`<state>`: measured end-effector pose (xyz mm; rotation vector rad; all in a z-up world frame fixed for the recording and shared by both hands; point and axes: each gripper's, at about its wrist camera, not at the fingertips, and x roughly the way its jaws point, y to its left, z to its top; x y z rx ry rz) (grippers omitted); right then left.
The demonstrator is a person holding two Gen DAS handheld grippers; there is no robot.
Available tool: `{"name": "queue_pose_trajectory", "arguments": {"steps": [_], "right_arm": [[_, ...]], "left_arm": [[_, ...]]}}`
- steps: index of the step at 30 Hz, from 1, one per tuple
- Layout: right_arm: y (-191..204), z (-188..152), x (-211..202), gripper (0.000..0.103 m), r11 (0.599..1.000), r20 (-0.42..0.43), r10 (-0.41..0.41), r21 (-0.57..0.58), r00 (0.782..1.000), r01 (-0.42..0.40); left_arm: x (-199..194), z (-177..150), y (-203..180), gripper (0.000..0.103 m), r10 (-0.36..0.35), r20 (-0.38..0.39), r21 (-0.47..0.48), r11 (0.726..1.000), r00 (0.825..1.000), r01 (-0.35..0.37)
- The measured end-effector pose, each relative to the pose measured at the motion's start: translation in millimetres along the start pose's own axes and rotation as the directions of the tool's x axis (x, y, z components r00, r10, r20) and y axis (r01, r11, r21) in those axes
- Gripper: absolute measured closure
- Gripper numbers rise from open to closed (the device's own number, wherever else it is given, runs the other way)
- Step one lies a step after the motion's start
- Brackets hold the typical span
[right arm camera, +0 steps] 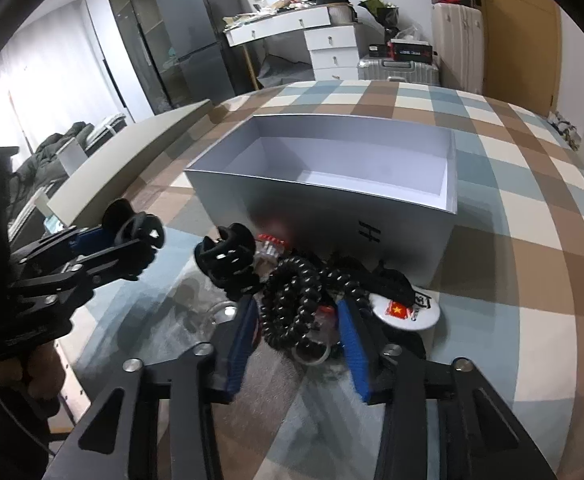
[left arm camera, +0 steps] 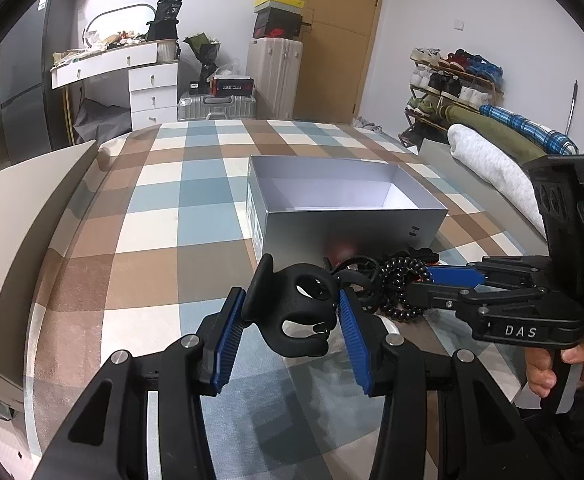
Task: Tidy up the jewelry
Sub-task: 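Grasp the black coiled hair tie with the right tool while the left holds the clip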
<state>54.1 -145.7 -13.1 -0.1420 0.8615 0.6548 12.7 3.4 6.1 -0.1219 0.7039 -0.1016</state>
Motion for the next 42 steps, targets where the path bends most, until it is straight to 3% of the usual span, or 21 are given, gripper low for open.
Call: {"name": "queue_pose_trajectory", "arguments": {"steps": [7,15,21,33,42], "right_arm": [[-2,1,-5,0.082,1.0,0.015,-0.026,-0.001,1.0,0.026],[0,7,-4,0.083,0.999,0.015,-0.038,-0.014,0.999,0.038],[-1,8,-8,0.092,0.999,0.041,-0.047,-0.025,0.998,0.048],[-36,5,-45,0.094,0.984,0.151,0.109,0.126,0.983,-0.129],[-34,4,-30,0.094,0.996,0.094,0.023,0.08,0.995,-0.031]], "left_arm": [[-1,0,-1,0.062,0.002,0.002,0.002,1.0,1.0,-0.002],[-2,1,0,0.062,0.0,0.007,0.002,1.0,1.0,-0.001],[-2,0,2,0.062,0.005,0.007,-0.003,1.0,1.0,-0.005],[-2,1,-4,0.062,0.0,0.015,0.012,1.0,1.0,0.0],[2,0,-3,0.062,0.001,0.001,0.01,1.0,1.0,-0.001]]}}
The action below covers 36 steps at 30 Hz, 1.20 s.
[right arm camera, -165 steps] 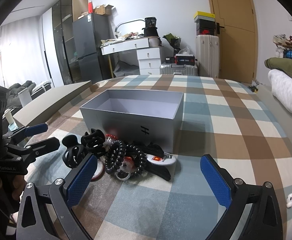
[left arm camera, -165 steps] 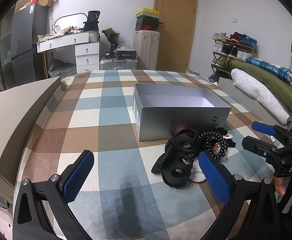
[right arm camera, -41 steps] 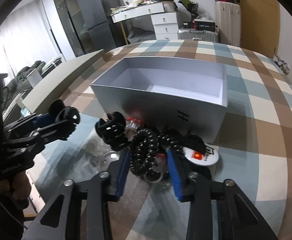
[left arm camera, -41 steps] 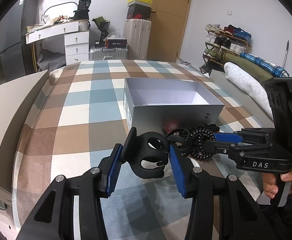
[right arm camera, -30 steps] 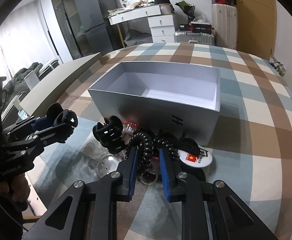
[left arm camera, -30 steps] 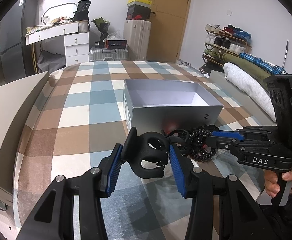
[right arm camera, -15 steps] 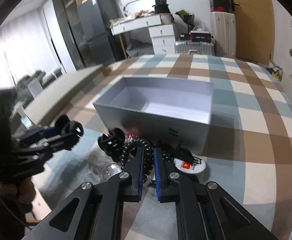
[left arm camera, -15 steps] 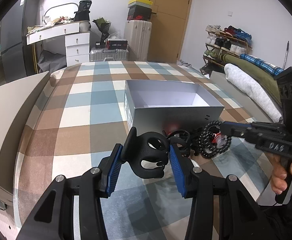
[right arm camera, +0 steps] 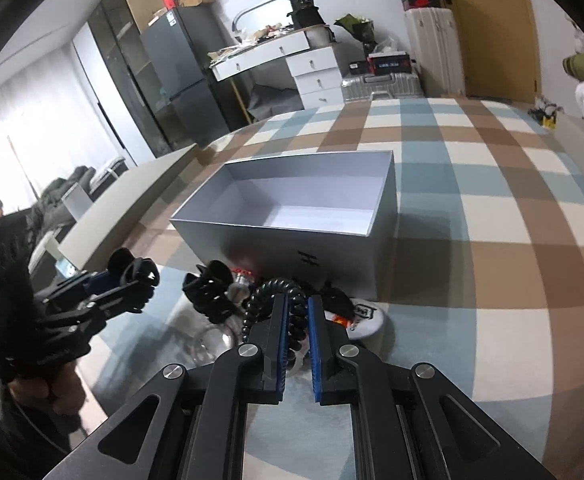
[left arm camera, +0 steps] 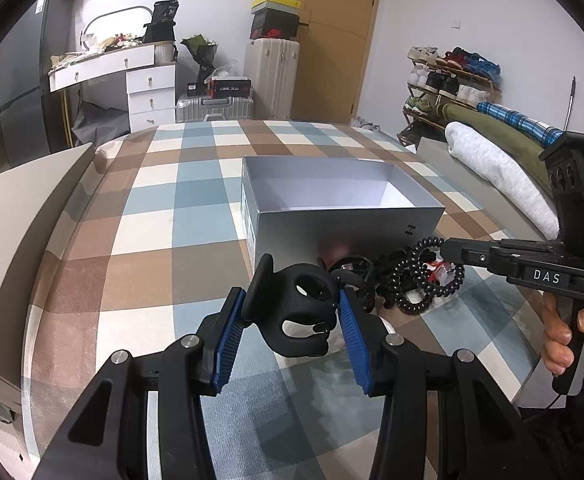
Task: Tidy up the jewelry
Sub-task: 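Grasp the black coiled hair tie with the right tool while the left holds the clip, then carry clip and coil into the grey box and open both tools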
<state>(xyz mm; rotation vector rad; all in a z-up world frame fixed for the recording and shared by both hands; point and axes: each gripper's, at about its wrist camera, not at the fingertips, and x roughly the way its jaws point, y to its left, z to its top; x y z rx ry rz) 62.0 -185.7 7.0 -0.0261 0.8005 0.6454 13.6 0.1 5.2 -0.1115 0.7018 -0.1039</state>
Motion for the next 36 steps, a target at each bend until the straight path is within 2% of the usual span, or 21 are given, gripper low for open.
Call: {"name": "queue_pose_trajectory", "arguments": {"steps": [6,13,21,22,27,29,36], "right_arm": [[4,-1,-4,0.093,0.994,-0.027,-0.072,-0.079,0.997,0.07],[-19,-13,-12,0.091,0.993,-0.067,-0.111,-0.056,0.992,0.107],[-15,-14,-14,0.091,0.99,-0.074,-0.118,-0.082,0.99,0.112],[-15,-14,-12,0.088,0.991,-0.08,-0.116,-0.081,0.99,0.109],[-20,-20,-7,0.088,0.995,-0.095,-0.088,-0.053,0.992,0.083],[-17,-21,-10,0.095,0.994,-0.081,-0.092,-0.061,0.992,0.087],[-13,-17,-28,0.095,0.997,-0.006,-0.048,-0.054,0.999,0.048]], "left_arm": [[-2,-1,-1,0.062,-0.002,-0.001,0.001,1.0,1.0,0.002],[-2,1,0,0.062,-0.003,0.002,-0.004,1.0,1.0,0.003],[0,0,0,0.062,-0.004,-0.002,0.0,1.0,1.0,0.004],[-1,0,1,0.062,-0.004,-0.003,-0.001,1.0,1.0,0.004],[-2,0,1,0.062,-0.003,0.001,-0.001,1.0,1.0,0.003],[-2,0,1,0.062,-0.002,0.001,-0.001,1.0,1.0,0.002],[-3,0,0,0.062,-0.004,0.008,0.0,1.0,1.0,0.004]]}}
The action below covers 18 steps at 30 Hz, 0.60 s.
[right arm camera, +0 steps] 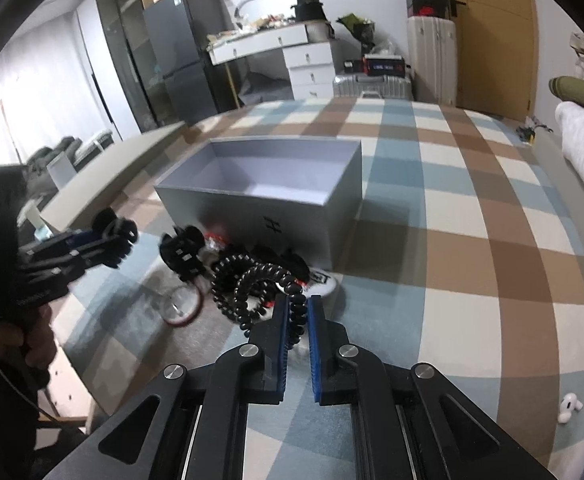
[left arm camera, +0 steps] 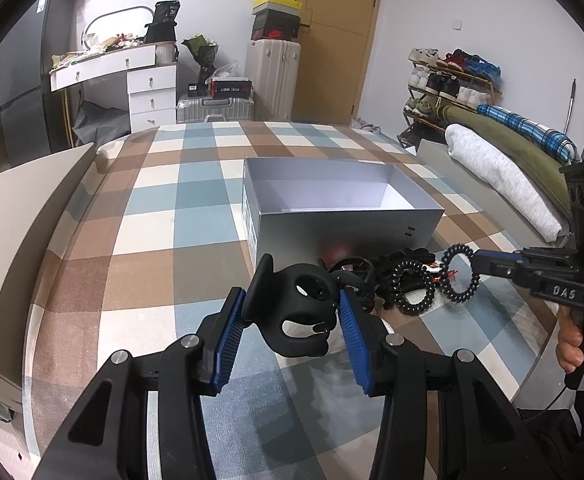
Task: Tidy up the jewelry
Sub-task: 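Carry clip and coil into the grey box and open both tools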
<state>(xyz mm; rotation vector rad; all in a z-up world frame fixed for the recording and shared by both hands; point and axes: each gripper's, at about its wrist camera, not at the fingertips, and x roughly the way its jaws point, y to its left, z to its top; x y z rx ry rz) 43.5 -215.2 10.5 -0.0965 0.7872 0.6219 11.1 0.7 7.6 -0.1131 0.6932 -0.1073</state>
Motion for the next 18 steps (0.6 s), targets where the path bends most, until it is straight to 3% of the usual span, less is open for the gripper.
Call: {"name": "queue_pose_trajectory", "arguments": {"steps": [10,18], "right_arm": [[4,30,-11,0.095,0.998,0.114,0.035,0.04,0.993,-0.04],[-1,53,2,0.095,0.995,0.14,0.047,0.075,0.989,-0.058]], "left_arm": [[-4,8,-5,0.062,-0.003,0.034,0.006,1.0,0.999,0.003],[2,34,-9,0.062,0.0,0.073,0.014,1.0,0.997,-0.001]]}}
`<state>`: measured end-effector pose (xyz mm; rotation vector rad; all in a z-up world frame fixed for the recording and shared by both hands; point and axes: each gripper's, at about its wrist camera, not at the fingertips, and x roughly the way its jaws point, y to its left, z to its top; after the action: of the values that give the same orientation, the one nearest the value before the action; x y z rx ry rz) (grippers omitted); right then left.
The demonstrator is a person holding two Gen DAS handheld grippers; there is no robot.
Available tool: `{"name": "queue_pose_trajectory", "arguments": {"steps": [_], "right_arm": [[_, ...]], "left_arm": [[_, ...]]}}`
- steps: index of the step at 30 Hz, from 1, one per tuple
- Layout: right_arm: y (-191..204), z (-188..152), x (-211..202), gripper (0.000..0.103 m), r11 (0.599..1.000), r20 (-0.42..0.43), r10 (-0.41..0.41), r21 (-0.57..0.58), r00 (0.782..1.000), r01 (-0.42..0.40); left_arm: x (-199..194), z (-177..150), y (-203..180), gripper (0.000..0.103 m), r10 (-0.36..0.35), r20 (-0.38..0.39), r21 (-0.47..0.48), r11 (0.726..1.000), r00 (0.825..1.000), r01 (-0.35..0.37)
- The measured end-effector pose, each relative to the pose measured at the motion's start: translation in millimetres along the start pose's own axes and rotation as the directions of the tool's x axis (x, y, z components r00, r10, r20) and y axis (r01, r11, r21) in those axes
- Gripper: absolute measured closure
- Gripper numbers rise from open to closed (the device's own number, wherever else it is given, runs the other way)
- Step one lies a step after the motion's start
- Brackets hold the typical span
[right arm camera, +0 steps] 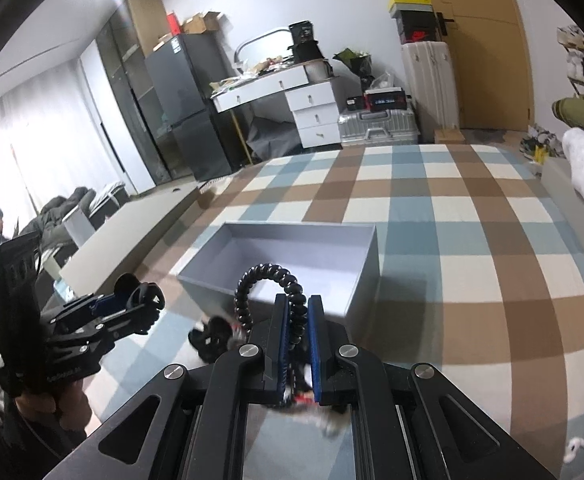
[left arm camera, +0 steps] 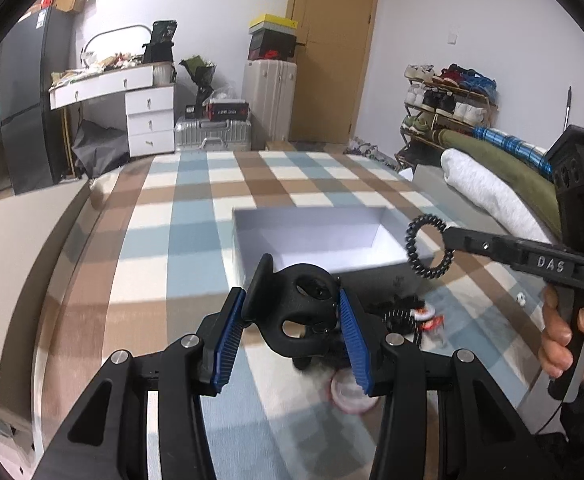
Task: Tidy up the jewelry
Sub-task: 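Carry clip and coil into the grey box and open both tools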
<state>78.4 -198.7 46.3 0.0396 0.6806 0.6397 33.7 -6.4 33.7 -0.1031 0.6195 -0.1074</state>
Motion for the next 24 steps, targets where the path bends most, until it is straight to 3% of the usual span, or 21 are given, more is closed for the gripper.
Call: {"name": "queue_pose_trajectory", "arguments": {"steps": [10,24], "right_arm": [[-9,17,20,0.094,0.999,0.007,-0.021,0.05,1.0,0.021],[-10,14,45,0.094,0.998,-0.048,-0.052,0.026,0.997,0.054]], "left_arm": [[36,30,-2,0.062,0.001,0.014,-0.001,1.0,1.0,-0.001],[65,24,-10,0.062,0.041,-0.044,0.044,0.998,0.998,-0.039]]}}
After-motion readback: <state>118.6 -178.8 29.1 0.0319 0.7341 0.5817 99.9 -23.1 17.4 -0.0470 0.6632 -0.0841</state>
